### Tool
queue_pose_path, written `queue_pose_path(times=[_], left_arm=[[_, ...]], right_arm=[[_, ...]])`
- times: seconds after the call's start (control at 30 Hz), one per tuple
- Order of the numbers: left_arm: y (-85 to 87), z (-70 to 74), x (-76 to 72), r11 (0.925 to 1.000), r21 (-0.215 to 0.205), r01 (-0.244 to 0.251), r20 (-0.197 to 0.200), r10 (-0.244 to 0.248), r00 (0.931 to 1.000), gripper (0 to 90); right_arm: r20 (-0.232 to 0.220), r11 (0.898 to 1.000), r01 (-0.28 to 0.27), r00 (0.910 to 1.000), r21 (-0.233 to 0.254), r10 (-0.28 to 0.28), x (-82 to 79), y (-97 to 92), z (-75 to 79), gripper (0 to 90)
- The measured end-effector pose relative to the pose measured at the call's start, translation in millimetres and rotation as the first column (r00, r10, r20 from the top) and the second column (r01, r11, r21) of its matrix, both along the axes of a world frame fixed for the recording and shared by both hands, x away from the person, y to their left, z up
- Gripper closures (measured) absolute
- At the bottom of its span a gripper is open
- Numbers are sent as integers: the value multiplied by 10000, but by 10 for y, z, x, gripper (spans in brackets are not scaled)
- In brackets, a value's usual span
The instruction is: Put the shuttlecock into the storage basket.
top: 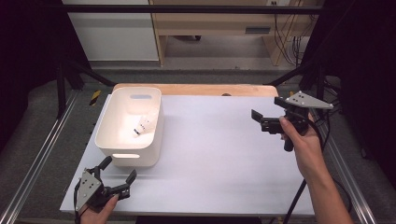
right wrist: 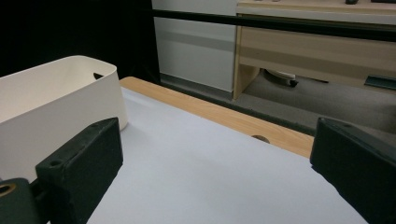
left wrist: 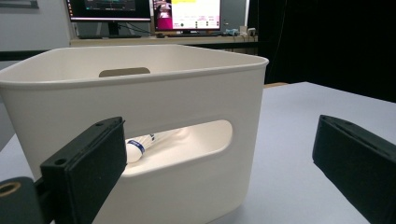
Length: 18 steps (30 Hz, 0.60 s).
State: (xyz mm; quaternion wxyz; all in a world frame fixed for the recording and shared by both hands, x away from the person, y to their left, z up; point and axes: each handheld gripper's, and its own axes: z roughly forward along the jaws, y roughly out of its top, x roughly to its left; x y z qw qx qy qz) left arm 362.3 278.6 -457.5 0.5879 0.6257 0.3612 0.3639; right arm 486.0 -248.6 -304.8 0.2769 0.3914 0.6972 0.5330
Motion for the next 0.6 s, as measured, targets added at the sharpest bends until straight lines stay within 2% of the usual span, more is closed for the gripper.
queue_pose_path(times=[0.6], left_arm=[[7, -1, -3, 10000, -2, -37, -5, 37, 10000, 30]], right_arm=[[-67, 9996, 242, 9997, 128, -241, -227, -192, -158, 27]])
